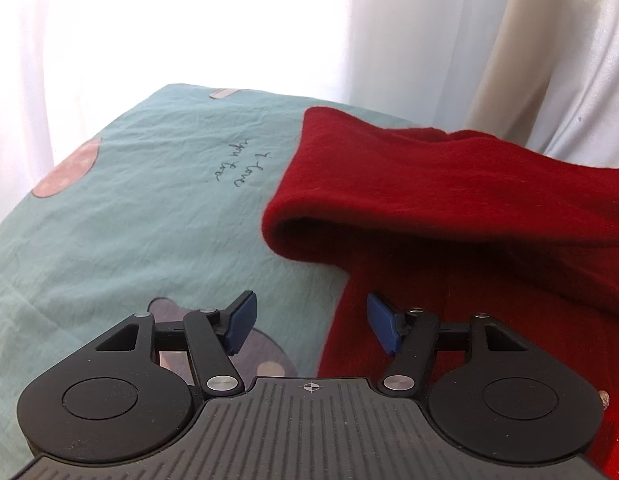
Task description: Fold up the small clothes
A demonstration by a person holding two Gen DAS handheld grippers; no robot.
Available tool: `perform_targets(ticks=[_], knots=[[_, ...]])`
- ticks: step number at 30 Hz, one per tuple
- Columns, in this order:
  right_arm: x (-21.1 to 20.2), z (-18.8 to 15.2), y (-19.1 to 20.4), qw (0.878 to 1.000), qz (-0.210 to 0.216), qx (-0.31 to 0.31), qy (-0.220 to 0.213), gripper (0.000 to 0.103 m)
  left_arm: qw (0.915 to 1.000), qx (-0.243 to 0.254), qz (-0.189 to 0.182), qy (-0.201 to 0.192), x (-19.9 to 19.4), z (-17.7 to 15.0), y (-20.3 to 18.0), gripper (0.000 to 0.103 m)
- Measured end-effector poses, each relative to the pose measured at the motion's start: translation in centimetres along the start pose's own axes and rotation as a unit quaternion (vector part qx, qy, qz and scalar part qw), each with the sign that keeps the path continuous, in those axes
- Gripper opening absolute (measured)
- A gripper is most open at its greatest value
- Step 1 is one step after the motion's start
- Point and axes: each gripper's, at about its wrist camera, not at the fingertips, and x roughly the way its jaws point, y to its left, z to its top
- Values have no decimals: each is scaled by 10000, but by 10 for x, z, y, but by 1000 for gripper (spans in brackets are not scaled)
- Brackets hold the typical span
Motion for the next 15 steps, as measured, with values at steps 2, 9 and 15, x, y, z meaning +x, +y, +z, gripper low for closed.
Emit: perform_targets(ticks=[2,9,15], knots=[[-5,3,-16,9997,-228,24,-12,13,9999,104,20,-9,7,4,-6,66],[-6,-4,-83,9947,-615,808,173,16,9999,112,-19,-42,20,15,-14,64],[0,-8,-114,9856,-170,1661,249,38,9997,258,-35,-5,27,18,-23,65]])
